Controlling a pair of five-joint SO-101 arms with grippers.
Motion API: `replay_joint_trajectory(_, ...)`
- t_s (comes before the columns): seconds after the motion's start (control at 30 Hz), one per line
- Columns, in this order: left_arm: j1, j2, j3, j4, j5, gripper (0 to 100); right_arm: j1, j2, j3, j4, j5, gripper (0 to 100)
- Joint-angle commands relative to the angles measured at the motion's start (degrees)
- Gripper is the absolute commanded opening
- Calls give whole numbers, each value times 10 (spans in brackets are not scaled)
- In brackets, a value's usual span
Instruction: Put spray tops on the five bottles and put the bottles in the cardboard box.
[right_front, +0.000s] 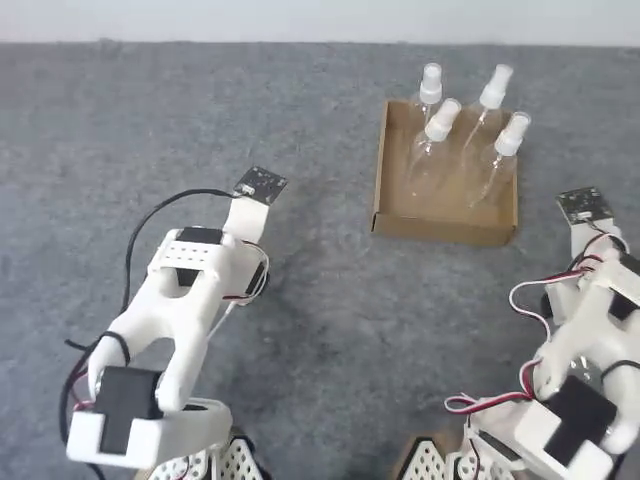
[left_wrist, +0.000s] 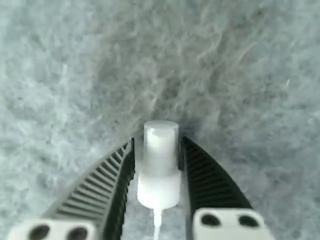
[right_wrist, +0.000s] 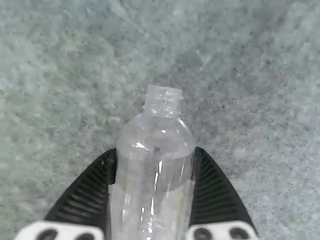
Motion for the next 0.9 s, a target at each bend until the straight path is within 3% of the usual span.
replay_joint_trajectory(0.0, 3, -30, -2, -10, -4, 87, -6, -6, -11, 8, -8, 6)
replay_joint_trajectory(0.27, -2, -53, -21, 13, 4, 24, -7, -11, -15, 48, -7, 13)
replay_joint_trajectory(0.53, 47, -241, -62, 120, 78, 19, -9, -11, -27, 57, -11, 212)
replay_joint_trajectory(0.7, 119, -331, -61, 150, 127, 19, -47, -11, -30, 60, -12, 216)
replay_joint_trajectory(0.87, 120, -342, -55, 138, 130, 19, -65, -5, -105, 124, -67, 217)
